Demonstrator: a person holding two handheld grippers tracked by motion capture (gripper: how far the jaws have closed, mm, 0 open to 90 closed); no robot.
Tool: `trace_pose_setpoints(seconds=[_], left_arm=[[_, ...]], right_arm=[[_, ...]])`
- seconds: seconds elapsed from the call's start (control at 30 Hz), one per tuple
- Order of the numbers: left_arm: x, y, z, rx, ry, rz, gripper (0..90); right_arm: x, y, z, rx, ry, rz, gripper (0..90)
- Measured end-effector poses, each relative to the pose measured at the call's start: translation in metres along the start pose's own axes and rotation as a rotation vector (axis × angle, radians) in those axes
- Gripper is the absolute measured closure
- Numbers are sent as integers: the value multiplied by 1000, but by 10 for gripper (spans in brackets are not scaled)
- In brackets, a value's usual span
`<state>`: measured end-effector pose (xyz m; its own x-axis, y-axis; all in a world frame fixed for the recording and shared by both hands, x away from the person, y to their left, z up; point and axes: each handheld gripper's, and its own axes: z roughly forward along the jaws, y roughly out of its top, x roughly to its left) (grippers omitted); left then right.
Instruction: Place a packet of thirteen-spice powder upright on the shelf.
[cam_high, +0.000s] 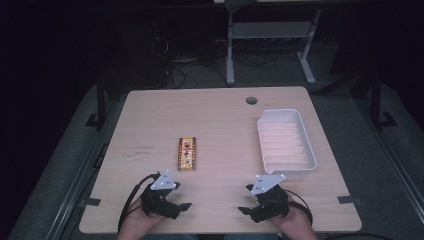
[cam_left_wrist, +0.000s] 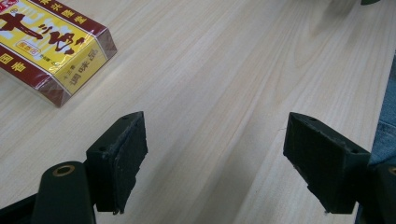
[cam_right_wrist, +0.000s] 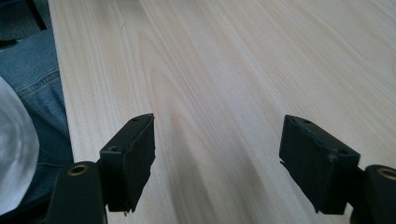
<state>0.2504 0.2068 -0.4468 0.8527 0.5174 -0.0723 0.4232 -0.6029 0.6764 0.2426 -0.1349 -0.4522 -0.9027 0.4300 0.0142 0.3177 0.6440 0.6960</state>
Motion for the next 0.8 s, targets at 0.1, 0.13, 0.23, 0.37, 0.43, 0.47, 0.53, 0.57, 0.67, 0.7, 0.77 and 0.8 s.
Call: trace_pose_setpoints(seconds=[0.1,0.13,0.23,0.37,0.43,0.47,0.53,0.57,0.67,0.7,0.77,0.8], left_arm=[[0,0,1,-3,-3,-3,219],[0,0,1,-5,-6,-1,219],[0,1,1,-9,-10,3,219],[-1,2,3,-9,-17,2,219],[-1,2,5,-2,-19,-1,219],[-1,2,6,2,-19,-2,219],[-1,2,7,3,-20,-2,219],[-1,2,7,3,-20,-2,220],[-1,2,7,3,-22,-1,222],[-1,2,7,2,-21,-1,222],[-1,2,7,3,-21,0,222],[-1,2,7,2,-22,-2,222]], right_arm=[[1,1,3,10,6,-9,258],[2,2,3,11,6,-11,257],[3,2,4,11,6,-16,255],[4,3,4,10,8,-16,253],[4,3,4,11,10,-17,253],[4,3,4,11,10,-18,253],[4,3,4,8,11,-17,253],[4,3,4,8,11,-17,253],[4,3,3,5,14,-12,253],[4,3,3,6,13,-14,253],[4,3,3,8,13,-13,253],[4,3,3,8,13,-13,253]])
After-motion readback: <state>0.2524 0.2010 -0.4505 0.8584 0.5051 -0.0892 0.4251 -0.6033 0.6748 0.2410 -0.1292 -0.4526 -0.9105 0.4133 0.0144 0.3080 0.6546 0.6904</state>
